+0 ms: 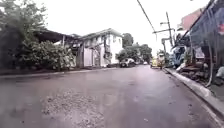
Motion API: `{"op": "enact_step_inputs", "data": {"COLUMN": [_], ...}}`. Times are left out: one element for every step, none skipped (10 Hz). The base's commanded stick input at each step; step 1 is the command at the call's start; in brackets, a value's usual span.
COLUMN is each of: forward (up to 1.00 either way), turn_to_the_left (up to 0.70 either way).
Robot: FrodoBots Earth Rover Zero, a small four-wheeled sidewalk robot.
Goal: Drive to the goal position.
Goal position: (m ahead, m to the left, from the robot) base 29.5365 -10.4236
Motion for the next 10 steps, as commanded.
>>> {"op": "enact_step_inputs", "data": {"forward": [1.00, 1.00, 1.00, 1.00, 1.00, 1.00, 1.00, 1.00, 1.00, 1.00], "turn_to_the_left": [0.00, 0.00, 0.00, 0.00, 0.00, -0.01, -0.17, -0.01, 0.00, 0.00]}}
